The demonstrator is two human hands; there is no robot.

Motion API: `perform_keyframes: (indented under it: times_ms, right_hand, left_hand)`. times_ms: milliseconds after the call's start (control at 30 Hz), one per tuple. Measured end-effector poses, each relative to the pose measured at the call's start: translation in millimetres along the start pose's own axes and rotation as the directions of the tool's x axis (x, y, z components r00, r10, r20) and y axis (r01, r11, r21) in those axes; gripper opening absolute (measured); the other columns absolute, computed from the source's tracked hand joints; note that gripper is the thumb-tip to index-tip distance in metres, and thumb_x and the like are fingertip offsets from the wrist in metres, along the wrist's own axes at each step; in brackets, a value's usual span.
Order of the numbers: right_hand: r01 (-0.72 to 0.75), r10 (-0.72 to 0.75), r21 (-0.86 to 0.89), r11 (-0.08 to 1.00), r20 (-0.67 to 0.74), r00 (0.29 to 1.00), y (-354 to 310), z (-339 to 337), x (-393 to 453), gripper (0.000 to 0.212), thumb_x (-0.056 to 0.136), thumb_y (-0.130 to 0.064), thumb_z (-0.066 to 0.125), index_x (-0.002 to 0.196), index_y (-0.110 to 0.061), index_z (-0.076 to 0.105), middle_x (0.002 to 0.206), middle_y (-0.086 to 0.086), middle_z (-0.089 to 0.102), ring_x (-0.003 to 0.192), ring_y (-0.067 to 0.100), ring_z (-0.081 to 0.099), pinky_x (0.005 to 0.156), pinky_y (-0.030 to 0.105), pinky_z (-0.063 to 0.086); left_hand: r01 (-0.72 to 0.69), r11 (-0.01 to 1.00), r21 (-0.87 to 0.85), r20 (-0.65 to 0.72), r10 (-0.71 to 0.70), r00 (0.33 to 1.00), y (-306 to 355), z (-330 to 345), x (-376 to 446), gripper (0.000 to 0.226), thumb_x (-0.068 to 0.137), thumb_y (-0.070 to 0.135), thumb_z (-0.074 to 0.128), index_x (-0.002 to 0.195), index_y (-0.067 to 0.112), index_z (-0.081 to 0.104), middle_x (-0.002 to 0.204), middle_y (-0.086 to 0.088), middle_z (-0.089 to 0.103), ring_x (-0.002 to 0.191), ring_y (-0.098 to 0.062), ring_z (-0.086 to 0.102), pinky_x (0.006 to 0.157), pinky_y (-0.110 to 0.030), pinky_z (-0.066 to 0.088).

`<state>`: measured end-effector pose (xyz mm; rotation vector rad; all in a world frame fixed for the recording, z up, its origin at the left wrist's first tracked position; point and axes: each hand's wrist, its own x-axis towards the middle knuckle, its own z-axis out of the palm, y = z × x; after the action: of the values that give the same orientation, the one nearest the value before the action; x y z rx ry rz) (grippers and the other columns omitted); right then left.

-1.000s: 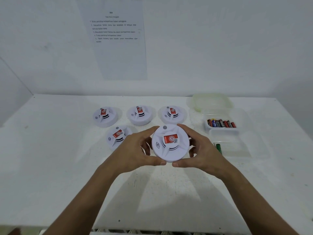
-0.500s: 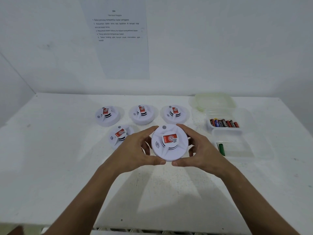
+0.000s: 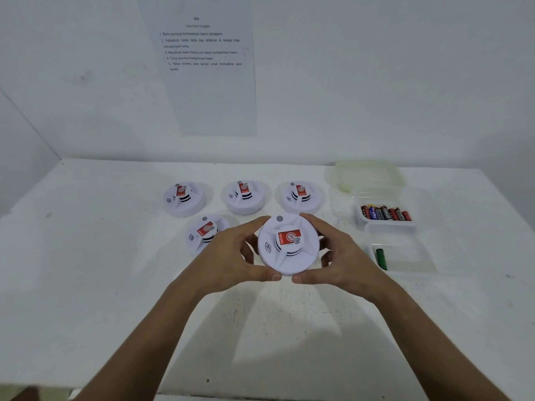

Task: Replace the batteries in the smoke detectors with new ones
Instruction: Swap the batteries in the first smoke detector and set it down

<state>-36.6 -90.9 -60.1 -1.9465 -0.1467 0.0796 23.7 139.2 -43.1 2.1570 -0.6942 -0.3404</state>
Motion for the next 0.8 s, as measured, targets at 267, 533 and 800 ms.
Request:
perform_keyframes:
  times_ms: [267,533,800]
  right_hand:
    - [-0.004,0.004,-0.006,1.0,-0.013,1.0,5,0,10,0.095,0.064,-0.022,0.092,0.142,-0.039,0.042,0.126,-0.022,0.059,0.094,0.007,0.059,0.064,0.017,0.05]
    - [-0.018,0.015,-0.07,0.997,-0.047,0.999,17,5,24,0.096,0.065,-0.025,0.092,0.144,-0.036,0.039,0.131,-0.018,0.056,0.103,0.007,0.057,0.067,0.013,0.049]
    - [-0.064,0.051,-0.154,0.986,-0.086,0.995,37,12,38,0.094,0.059,-0.036,0.093,0.139,-0.041,0.043,0.127,-0.011,0.056,0.108,0.006,0.05,0.082,0.021,0.046]
  left_hand:
    - [0.008,1.0,-0.005,-0.01,-0.008,1.0,-4,-2,9,0.085,0.063,0.044,0.086,0.135,0.053,0.041,0.093,0.021,0.066,0.068,-0.002,0.059,0.064,-0.013,0.051]
    - [0.031,0.999,-0.029,-0.012,-0.031,0.999,-15,-1,17,0.085,0.065,0.037,0.087,0.137,0.046,0.043,0.097,0.019,0.067,0.069,0.0,0.062,0.062,-0.012,0.05]
    - [0.06,0.996,-0.059,0.01,-0.059,0.998,-25,3,25,0.073,0.068,0.028,0.087,0.117,0.06,0.043,0.089,0.029,0.065,0.074,0.004,0.062,0.063,-0.009,0.049]
